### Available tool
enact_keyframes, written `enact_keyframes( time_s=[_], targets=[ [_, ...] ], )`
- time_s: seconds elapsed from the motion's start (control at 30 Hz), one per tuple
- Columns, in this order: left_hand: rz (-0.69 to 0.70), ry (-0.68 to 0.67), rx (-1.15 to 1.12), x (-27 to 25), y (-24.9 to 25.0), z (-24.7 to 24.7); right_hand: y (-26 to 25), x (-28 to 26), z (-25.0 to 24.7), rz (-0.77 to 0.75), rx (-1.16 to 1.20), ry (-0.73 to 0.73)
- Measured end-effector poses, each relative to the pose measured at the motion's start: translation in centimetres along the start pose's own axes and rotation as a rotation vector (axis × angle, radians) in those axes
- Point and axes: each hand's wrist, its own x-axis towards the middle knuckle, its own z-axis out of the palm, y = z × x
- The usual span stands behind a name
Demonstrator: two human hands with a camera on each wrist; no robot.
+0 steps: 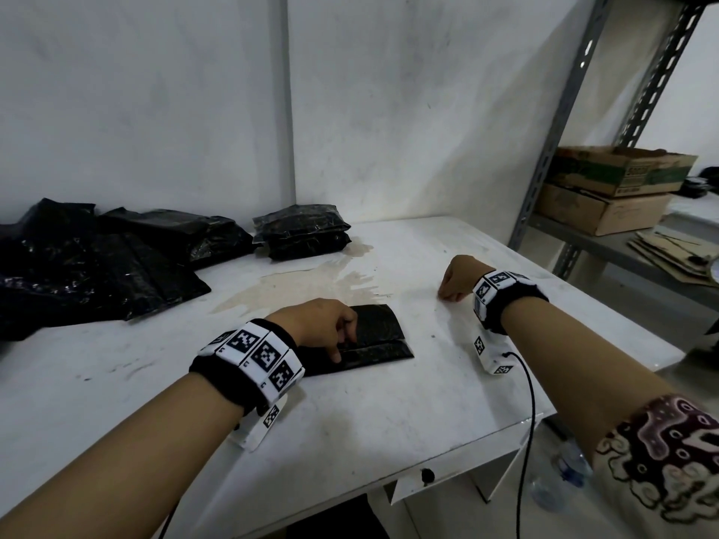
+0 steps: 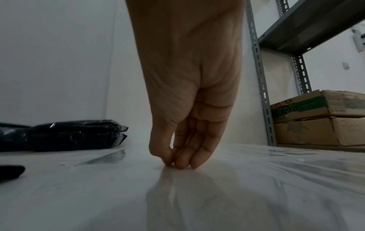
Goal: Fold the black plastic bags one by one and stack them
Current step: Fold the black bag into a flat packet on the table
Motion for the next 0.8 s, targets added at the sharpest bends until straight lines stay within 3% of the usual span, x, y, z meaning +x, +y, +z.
enact_keyframes(
  time_s=[0.3, 0.53, 0.8],
  targets=[
    [0.003, 0.000, -0.017, 0.2, -0.1, 0.0, -0.6, -0.4, 0.2, -0.084, -0.135, 0.004],
    [0.004, -0.007, -0.023, 0.2, -0.1, -0.1, 0.2, -0.8, -0.6, -0.133, -0.030, -0.034],
    [-0.008, -0.004, -0.032, 0.0, -0.2, -0.1, -0.2, -1.3, -0.9, -0.052, 0.061, -0.004]
  ],
)
